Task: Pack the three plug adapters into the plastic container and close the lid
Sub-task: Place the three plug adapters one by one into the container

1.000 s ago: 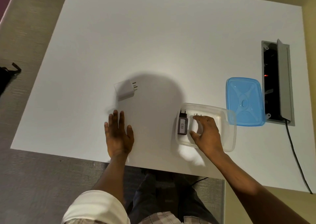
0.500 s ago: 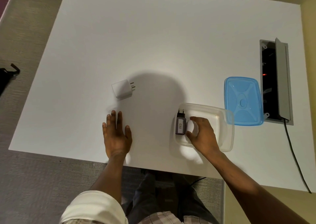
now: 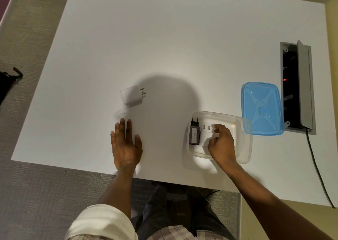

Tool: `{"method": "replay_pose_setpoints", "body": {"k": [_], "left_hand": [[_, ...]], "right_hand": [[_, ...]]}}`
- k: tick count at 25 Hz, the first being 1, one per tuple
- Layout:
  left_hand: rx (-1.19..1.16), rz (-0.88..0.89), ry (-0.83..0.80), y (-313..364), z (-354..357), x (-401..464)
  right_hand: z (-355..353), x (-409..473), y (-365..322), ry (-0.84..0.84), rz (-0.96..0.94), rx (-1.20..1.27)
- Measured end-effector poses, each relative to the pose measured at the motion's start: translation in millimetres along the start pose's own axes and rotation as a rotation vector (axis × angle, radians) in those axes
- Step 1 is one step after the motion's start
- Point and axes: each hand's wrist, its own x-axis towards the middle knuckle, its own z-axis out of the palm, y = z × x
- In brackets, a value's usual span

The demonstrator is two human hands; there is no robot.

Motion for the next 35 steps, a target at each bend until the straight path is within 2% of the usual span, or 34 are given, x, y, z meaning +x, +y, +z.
{"method": "replay_pose_setpoints", "body": {"k": [8, 13, 19, 23, 25, 35], "left_hand": [[0.008, 0.018, 0.019, -1.3, 1.8, 0.1], [0.038, 0.042, -0.001, -1.7, 2.3, 2.3], [0.026, 0.069, 0.017, -5.5, 6.3, 3.2], [0.008, 0.052, 0.023, -5.5, 7.4, 3.6], [0.026, 0.051, 0.024, -5.4, 8.1, 3.8], [-0.013, 0.061, 0.065, -7.0, 10.0, 5.2]], "right_hand": [[-4.6, 0.1, -3.1, 0.040, -0.009, 0.023], [-18.8, -9.9, -40.4, 0.109, -0.222, 0.100], [5.4, 19.7, -130.4, -0.056, -0.362, 0.200], [49.2, 50.7, -181.6, -0.387, -0.216, 0.124], [74.2, 58.6, -199.9, -0.468, -0.222, 0.043], [140.1, 59.5, -250.3, -0.426, -0.255, -0.186]]}}
